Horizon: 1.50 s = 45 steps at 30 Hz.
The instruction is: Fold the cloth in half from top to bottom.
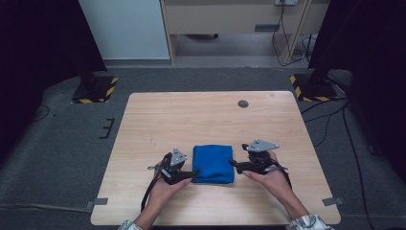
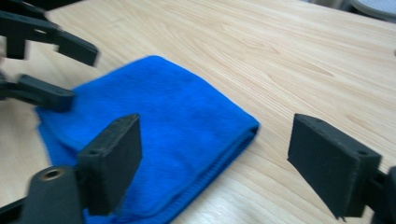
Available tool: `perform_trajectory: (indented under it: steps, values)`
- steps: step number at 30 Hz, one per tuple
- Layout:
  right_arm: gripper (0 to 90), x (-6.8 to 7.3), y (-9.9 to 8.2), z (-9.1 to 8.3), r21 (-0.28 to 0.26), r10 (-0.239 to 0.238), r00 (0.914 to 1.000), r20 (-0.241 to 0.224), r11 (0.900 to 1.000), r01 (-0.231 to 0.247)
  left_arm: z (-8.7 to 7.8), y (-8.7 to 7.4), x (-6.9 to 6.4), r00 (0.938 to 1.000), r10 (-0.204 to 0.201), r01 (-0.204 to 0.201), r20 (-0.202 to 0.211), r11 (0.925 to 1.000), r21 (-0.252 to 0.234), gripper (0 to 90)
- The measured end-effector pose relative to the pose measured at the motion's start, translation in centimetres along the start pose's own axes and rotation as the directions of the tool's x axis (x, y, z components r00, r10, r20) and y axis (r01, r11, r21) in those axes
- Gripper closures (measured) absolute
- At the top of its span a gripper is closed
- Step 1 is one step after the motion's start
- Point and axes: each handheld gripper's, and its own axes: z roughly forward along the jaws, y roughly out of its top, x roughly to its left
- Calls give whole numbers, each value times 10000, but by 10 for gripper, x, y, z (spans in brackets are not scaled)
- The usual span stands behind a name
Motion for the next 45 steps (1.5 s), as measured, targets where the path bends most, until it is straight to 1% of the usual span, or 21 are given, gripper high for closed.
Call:
perform_trajectory:
  steps: [2,3,4,5,12,16,18,20,21,22,25,26,27,30,34,35,36,38,39,40,45]
  values:
    - [144,-1,0,1,-5,8,10000,70,10000,-8,-1,2,2,10000,-94,94,-11,9999,-69,184]
    - [123,-4,0,2,61,66,9998,180,10000,-68,-2,5,5,9997,-224,222,-109,9996,-194,149]
    - [123,-4,0,2,61,66,9998,180,10000,-68,-2,5,5,9997,-224,222,-109,9996,-194,133]
    - [111,-5,0,3,39,121,9995,306,9999,-122,-3,6,10,9988,-454,449,-173,9985,-300,116]
    - [90,-9,2,7,33,324,9978,571,9995,-326,-9,7,28,9949,-934,917,-389,9948,-448,94]
    - [88,-11,4,6,-35,427,9965,718,9991,-426,-14,7,36,9933,-1008,977,-562,9937,-548,91]
    - [88,-14,5,4,-120,457,9957,801,9989,-449,-18,6,43,9913,-1130,1088,-672,9921,-626,90]
    - [88,-15,5,3,-164,508,9953,823,9986,-496,-19,5,46,9906,-1176,1131,-702,9915,-646,89]
    - [88,-18,6,1,-184,614,9937,934,9980,-599,-21,5,51,9895,-1216,1166,-785,9911,-644,86]
    - [88,-18,6,1,-184,614,9937,934,9980,-599,-21,5,51,9895,-1216,1166,-785,9911,-644,85]
    - [88,-24,6,-2,-238,751,9912,1086,9971,-729,-25,3,61,9858,-1329,1265,-1026,9897,-668,85]
    - [88,-24,6,-2,-238,751,9912,1086,9971,-729,-25,3,61,9858,-1329,1265,-1026,9897,-668,85]
    - [88,-26,5,-4,-263,807,9902,1144,9966,-782,-27,2,65,9840,-1409,1336,-1088,9884,-718,85]
    - [87,-31,5,-7,-285,858,9883,1260,9962,-828,-29,0,71,9813,-1518,1440,-1184,9869,-724,83]
    - [87,-35,3,-10,-346,983,9855,1380,9949,-943,-31,-2,77,9799,-1539,1463,-1273,9870,-665,81]
    - [87,-38,3,-13,-375,1040,9840,1445,9943,-996,-32,-2,79,9791,-1536,1461,-1335,9871,-649,81]
    - [87,-40,2,-14,-404,1086,9831,1476,9938,-1037,-34,-2,83,9759,-1660,1573,-1416,9850,-703,81]
    - [87,-42,2,-16,-430,1162,9813,1534,9929,-1109,-35,-3,84,9748,-1708,1617,-1435,9841,-735,81]
    - [87,-46,1,-19,-464,1257,9788,1616,9917,-1197,-36,-3,86,9739,-1729,1635,-1468,9838,-741,81]
    - [87,-48,1,-20,-511,1316,9771,1670,9909,-1247,-38,-5,89,9713,-1813,1714,-1543,9823,-752,81]
    - [87,-55,-1,-26,-616,1507,9709,1862,9880,-1415,-41,-8,95,9674,-1878,1778,-1699,9814,-725,81]
